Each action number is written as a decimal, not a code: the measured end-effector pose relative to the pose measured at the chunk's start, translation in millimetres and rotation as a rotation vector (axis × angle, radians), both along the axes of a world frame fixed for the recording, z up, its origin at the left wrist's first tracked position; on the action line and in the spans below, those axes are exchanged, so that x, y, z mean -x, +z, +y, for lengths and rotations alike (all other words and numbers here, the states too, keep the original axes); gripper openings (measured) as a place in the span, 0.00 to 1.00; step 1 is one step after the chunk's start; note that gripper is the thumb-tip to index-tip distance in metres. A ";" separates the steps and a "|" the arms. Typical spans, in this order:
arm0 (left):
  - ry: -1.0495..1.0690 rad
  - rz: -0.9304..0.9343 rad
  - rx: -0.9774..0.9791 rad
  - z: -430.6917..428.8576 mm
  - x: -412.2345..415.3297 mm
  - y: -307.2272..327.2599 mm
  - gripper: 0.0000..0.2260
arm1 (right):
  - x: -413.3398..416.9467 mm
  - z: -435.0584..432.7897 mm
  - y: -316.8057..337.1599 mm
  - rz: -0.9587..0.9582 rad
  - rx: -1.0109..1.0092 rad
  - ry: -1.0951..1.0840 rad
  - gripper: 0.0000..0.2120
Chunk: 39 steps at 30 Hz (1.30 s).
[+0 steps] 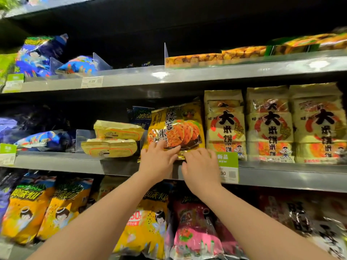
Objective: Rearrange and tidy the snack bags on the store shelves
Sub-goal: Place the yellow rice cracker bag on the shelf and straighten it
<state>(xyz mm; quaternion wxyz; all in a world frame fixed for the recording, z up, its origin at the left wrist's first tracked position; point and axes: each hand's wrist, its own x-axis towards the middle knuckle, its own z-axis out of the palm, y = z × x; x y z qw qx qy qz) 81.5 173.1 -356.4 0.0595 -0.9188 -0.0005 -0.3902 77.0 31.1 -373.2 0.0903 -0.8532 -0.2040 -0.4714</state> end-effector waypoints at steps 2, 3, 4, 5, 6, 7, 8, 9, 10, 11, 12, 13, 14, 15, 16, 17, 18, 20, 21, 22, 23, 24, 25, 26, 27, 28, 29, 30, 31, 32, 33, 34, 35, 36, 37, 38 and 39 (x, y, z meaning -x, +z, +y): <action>0.042 0.069 0.031 -0.6 -3.8 8.8 0.18 | -0.6 4.1 1.4 0.112 0.089 -0.078 0.19; 0.058 0.125 0.029 -2.2 -4.8 12.1 0.19 | -0.9 6.2 3.3 0.154 0.111 -0.112 0.21; 0.067 0.188 0.014 -4.3 -4.6 14.4 0.19 | -1.6 8.0 4.7 0.199 0.132 -0.145 0.22; 0.056 0.254 0.008 -7.5 -3.9 15.8 0.20 | -1.9 9.6 6.4 0.239 0.147 -0.163 0.23; 0.040 0.318 0.011 -10.7 -3.1 15.9 0.20 | -1.4 11.1 8.3 0.277 0.155 -0.168 0.23; 0.028 0.387 0.027 -13.4 -2.9 15.3 0.21 | -1.4 12.0 10.4 0.304 0.160 -0.166 0.23; 0.015 0.427 0.044 -15.0 -2.4 16.3 0.21 | -1.7 12.7 12.0 0.321 0.160 -0.156 0.24; 0.000 0.448 0.078 -14.8 -3.9 18.7 0.21 | -1.8 13.0 12.6 0.320 0.156 -0.136 0.24; -0.015 0.452 0.124 -11.7 -10.1 22.2 0.21 | -1.7 12.5 12.0 0.305 0.144 -0.106 0.25; -0.009 0.476 0.166 -7.3 -15.5 25.2 0.22 | -1.9 11.4 10.6 0.276 0.122 -0.069 0.25; -0.012 0.487 0.190 -3.1 -22.3 28.3 0.24 | -2.2 9.6 8.7 0.236 0.096 -0.035 0.25; -0.016 0.498 0.197 -0.6 -25.1 30.4 0.27 | -3.0 7.2 6.7 0.196 0.070 -0.013 0.24; -0.029 0.483 0.212 2.0 -30.1 29.5 0.28 | -4.0 4.3 5.0 0.166 0.048 -0.009 0.23; -0.049 0.431 0.226 0.8 -30.6 27.0 0.26 | -5.4 1.3 3.4 0.148 0.027 -0.014 0.23; -0.080 0.329 0.235 -0.3 -31.5 22.8 0.22 | -6.6 -1.1 2.0 0.136 0.009 -0.021 0.22; -0.107 0.191 0.223 -2.6 -30.0 18.7 0.20 | -7.8 -2.9 0.8 0.129 -0.002 -0.029 0.23; -0.146 0.066 0.195 -5.5 -26.9 15.3 0.18 | -8.2 -4.0 -0.2 0.124 -0.005 -0.036 0.23; -0.220 -0.019 0.161 -11.5 -21.3 10.7 0.19 | -7.8 -4.8 -2.0 0.118 -0.001 -0.049 0.24; -0.221 -0.003 0.159 -13.6 -20.6 10.4 0.19 | -7.7 -4.4 -2.8 0.115 0.006 -0.057 0.25; -0.207 0.021 0.164 -15.1 -23.6 9.9 0.19 | -7.5 -3.9 -3.4 0.115 0.017 -0.067 0.25; -0.178 0.052 0.173 -18.0 -25.4 9.0 0.19 | -7.9 -3.1 -3.8 0.117 0.029 -0.078 0.26; -0.156 0.063 0.181 -20.4 -28.7 8.3 0.19 | -8.9 -2.4 -3.6 0.125 0.042 -0.091 0.27; -0.136 0.070 0.186 -23.2 -30.9 7.9 0.19 | -10.7 -1.8 -2.8 0.139 0.062 -0.108 0.28; -0.120 0.072 0.190 -25.4 -33.2 7.9 0.18 | -12.8 -1.4 -1.4 0.157 0.085 -0.125 0.29; -0.107 0.088 0.206 -27.4 -34.9 8.4 0.18 | -14.8 -1.3 0.4 0.176 0.105 -0.138 0.30; -0.106 0.107 0.224 -27.8 -38.1 9.0 0.18 | -16.0 -1.5 2.4 0.192 0.117 -0.143 0.30; -0.113 0.133 0.245 -27.6 -39.7 10.4 0.18 | -16.4 -1.6 3.6 0.203 0.117 -0.135 0.29; -0.125 0.151 0.253 -26.7 -40.3 11.1 0.19 | -15.6 -1.9 4.1 0.205 0.105 -0.114 0.28; -0.133 0.164 0.253 -25.9 -38.2 11.7 0.19 | -13.5 -1.9 3.6 0.197 0.083 -0.080 0.26; -0.140 0.157 0.240 -24.4 -35.6 11.3 0.19 | -11.1 -2.2 2.8 0.178 0.055 -0.039 0.24; -0.146 0.124 0.223 -23.5 -29.8 10.5 0.19 | -8.1 -2.4 2.0 0.155 0.026 0.002 0.22; -0.149 0.064 0.202 -21.9 -22.4 9.7 0.19 | -4.6 -1.8 2.2 0.130 -0.003 0.036 0.21; -0.151 -0.019 0.175 -19.9 -13.4 10.0 0.19 | -1.2 -0.1 3.2 0.107 -0.031 0.063 0.21; -0.151 -0.120 0.142 -17.0 -4.5 10.5 0.19 | 2.7 2.8 4.7 0.092 -0.055 0.086 0.20; -0.154 -0.217 0.119 -12.8 5.6 11.9 0.19 | 6.5 7.0 6.2 0.088 -0.071 0.106 0.20; -0.156 -0.307 0.113 -6.5 15.3 13.5 0.21 | 10.0 12.2 7.4 0.090 -0.079 0.125 0.20; -0.149 -0.377 0.118 1.4 24.6 15.6 0.23 | 13.2 17.7 8.0 0.095 -0.083 0.145 0.20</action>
